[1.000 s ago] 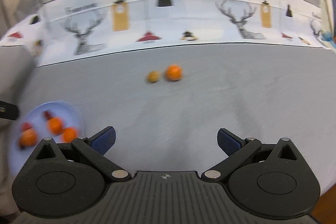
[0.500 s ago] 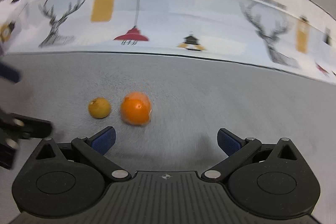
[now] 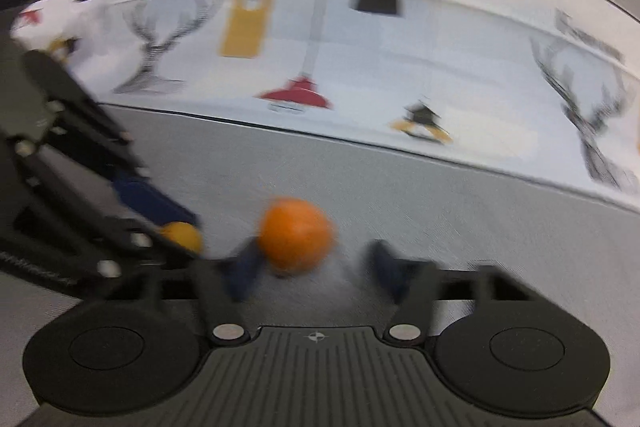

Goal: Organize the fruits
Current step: 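Swing both tools toward the loose yellow fruit and orange, then grasp the small yellow fruit with the left tool while the right tool grasps the orange, then carry the yellow fruit with the left tool while the right tool carries the orange over the plate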

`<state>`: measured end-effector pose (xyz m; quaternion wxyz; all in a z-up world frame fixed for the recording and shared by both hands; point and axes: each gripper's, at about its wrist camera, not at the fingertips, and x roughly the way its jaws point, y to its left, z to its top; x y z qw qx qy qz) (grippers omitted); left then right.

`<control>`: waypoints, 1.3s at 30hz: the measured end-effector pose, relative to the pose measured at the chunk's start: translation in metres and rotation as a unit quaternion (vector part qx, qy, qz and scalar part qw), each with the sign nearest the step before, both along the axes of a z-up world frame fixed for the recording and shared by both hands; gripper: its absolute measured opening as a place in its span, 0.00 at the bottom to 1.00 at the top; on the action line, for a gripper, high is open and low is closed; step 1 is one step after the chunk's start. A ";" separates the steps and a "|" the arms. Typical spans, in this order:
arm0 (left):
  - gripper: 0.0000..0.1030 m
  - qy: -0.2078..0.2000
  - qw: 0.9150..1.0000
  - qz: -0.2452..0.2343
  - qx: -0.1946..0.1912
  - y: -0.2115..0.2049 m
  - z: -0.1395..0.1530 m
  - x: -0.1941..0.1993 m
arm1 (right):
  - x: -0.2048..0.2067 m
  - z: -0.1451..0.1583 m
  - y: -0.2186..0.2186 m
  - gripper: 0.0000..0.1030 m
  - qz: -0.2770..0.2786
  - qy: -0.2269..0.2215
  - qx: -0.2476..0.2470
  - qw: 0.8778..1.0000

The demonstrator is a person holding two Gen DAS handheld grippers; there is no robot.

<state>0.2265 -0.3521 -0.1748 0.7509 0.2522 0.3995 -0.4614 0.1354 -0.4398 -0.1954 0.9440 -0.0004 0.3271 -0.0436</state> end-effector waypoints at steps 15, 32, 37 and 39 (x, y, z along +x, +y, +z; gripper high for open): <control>0.26 0.011 0.979 0.202 0.027 0.139 0.099 -0.081 | -0.121 0.076 0.084 0.38 -0.097 -0.013 0.014 0.995; 0.26 -0.004 0.946 0.324 0.018 0.322 0.174 -0.205 | -0.209 0.169 0.276 0.38 0.061 -0.035 0.105 0.992; 0.26 -0.003 0.941 0.339 0.004 0.352 0.179 -0.234 | -0.231 0.169 0.308 0.38 0.087 -0.023 0.097 0.991; 0.26 -0.003 0.939 0.344 -0.001 0.360 0.180 -0.241 | -0.237 0.170 0.314 0.38 0.086 -0.019 0.096 0.992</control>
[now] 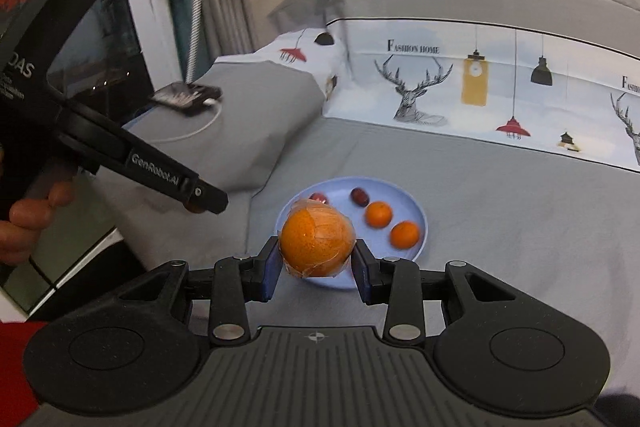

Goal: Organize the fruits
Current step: 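Carry the yellow fruit with the left tool while the right tool carries the orange over the plate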

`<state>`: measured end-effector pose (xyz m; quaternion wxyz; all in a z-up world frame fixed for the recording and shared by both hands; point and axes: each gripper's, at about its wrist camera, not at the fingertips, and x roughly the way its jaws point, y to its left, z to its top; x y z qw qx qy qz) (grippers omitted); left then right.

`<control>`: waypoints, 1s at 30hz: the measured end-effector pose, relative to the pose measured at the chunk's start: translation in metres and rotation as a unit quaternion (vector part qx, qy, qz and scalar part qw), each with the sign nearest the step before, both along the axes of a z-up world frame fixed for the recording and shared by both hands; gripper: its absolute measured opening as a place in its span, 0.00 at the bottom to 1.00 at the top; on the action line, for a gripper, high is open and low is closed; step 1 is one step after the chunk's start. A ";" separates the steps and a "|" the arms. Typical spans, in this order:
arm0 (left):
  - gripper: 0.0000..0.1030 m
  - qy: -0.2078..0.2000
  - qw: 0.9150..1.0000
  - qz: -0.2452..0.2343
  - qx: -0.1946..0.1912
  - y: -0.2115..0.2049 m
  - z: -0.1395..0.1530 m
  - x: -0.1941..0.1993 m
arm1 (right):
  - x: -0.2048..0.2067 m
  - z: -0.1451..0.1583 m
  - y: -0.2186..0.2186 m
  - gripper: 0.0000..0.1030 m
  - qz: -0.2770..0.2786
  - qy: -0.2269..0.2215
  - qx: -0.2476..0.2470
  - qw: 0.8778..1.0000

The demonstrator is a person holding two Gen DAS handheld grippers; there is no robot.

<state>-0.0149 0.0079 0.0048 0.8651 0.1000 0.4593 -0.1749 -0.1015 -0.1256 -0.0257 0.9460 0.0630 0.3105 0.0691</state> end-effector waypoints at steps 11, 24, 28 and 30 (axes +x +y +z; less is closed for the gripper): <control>0.26 -0.007 1.000 0.017 -0.015 0.019 0.007 -0.014 | -0.016 0.009 0.013 0.38 0.005 -0.010 -0.013 1.000; 0.26 -0.011 1.000 0.017 -0.018 0.019 0.008 -0.013 | -0.017 0.008 0.011 0.38 0.005 -0.008 -0.013 1.000; 0.26 -0.008 1.000 0.018 -0.018 0.019 0.006 -0.010 | -0.017 0.007 0.011 0.38 0.004 -0.004 -0.011 1.000; 0.26 -0.007 1.000 0.019 -0.018 0.019 0.005 -0.009 | -0.017 0.006 0.011 0.38 0.004 -0.002 -0.012 1.000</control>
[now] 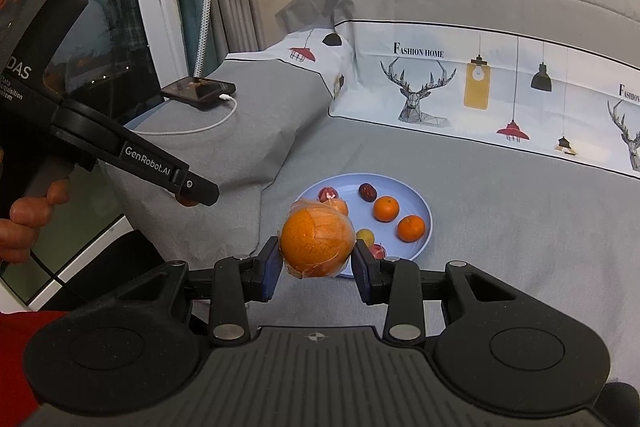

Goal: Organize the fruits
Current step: 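Carry the yellow fruit with the left tool while the right tool carries the orange over the plate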

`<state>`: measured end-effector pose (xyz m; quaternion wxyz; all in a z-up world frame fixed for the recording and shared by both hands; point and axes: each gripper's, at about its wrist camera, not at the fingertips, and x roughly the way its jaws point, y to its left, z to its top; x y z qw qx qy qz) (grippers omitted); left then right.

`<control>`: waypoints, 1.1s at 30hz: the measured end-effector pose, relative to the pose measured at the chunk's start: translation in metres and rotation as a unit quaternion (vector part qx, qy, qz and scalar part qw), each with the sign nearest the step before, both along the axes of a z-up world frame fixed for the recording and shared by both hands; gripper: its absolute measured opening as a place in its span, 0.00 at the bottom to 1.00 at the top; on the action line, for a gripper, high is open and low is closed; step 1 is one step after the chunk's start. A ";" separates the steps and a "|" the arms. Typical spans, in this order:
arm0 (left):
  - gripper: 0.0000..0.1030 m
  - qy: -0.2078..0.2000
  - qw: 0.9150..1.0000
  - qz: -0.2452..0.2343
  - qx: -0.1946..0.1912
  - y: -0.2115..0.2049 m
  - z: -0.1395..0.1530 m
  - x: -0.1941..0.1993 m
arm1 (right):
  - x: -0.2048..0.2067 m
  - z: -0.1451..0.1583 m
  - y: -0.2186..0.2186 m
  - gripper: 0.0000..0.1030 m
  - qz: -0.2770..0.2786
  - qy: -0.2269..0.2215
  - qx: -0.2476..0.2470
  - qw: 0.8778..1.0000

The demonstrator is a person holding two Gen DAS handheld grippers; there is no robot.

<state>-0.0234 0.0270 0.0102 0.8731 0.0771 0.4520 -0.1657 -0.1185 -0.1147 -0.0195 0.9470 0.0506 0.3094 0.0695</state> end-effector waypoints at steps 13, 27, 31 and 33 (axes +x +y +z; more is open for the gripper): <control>0.26 0.008 1.000 0.006 -0.003 -0.002 -0.005 0.018 | 0.012 -0.005 0.000 0.38 -0.003 0.011 -0.002 1.000; 0.26 0.017 1.000 0.015 -0.002 -0.014 -0.018 0.068 | 0.056 -0.018 -0.006 0.38 -0.012 0.027 -0.002 1.000; 0.26 0.017 1.000 0.013 0.003 -0.024 -0.024 0.087 | 0.075 -0.025 -0.008 0.38 -0.018 0.037 0.000 0.999; 0.26 0.018 1.000 0.011 0.007 -0.029 -0.028 0.097 | 0.085 -0.029 -0.010 0.38 -0.020 0.040 0.001 0.999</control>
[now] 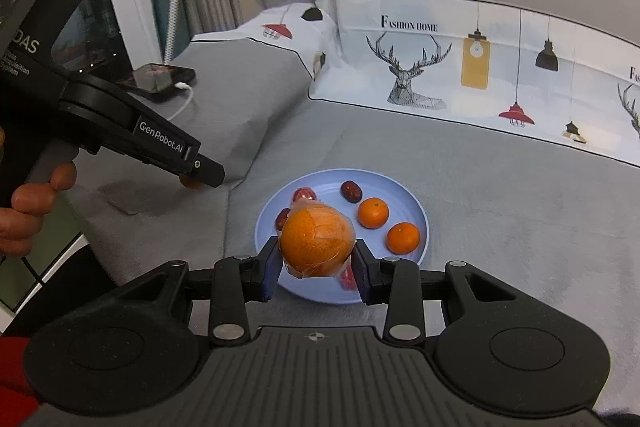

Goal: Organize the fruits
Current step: 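Carry the yellow fruit with the left tool while the right tool carries the orange over the plate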

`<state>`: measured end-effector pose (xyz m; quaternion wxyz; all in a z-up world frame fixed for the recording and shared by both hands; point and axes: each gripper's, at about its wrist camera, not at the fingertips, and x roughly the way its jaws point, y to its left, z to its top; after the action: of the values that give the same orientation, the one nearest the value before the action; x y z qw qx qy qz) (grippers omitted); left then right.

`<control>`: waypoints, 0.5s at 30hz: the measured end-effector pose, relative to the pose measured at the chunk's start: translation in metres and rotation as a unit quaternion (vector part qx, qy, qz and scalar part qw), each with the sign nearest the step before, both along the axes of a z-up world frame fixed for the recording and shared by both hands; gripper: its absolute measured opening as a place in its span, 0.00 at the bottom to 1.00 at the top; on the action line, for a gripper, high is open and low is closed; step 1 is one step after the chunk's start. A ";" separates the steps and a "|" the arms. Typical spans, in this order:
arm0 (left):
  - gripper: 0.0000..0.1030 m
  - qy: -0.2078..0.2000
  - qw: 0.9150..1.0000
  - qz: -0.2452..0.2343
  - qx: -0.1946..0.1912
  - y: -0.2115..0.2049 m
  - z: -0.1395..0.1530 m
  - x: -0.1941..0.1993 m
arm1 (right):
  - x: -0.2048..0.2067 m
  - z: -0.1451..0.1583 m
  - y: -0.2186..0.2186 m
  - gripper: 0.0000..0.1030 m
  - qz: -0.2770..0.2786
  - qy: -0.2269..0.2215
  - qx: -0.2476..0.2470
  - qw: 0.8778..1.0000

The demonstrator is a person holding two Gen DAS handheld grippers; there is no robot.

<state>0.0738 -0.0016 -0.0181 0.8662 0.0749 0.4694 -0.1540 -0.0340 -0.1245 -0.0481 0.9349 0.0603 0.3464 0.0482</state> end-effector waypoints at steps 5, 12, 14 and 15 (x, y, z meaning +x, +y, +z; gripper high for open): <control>0.26 0.009 1.000 -0.003 0.009 -0.012 -0.014 0.023 | 0.025 -0.014 -0.006 0.38 -0.007 0.013 -0.002 1.000; 0.26 0.031 0.999 -0.012 0.022 -0.031 -0.043 0.049 | 0.055 -0.038 -0.019 0.38 -0.020 0.040 -0.006 0.999; 0.26 0.039 0.999 -0.014 0.025 -0.035 -0.052 0.054 | 0.062 -0.044 -0.021 0.38 -0.023 0.045 -0.007 0.999; 0.26 0.042 0.999 -0.015 0.027 -0.036 -0.056 0.056 | 0.066 -0.048 -0.022 0.38 -0.024 0.049 -0.007 0.998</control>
<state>0.1299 -0.0376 -0.0739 0.8409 0.0993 0.5082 -0.1575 0.0316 -0.1469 -0.0961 0.9180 0.0645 0.3907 0.0205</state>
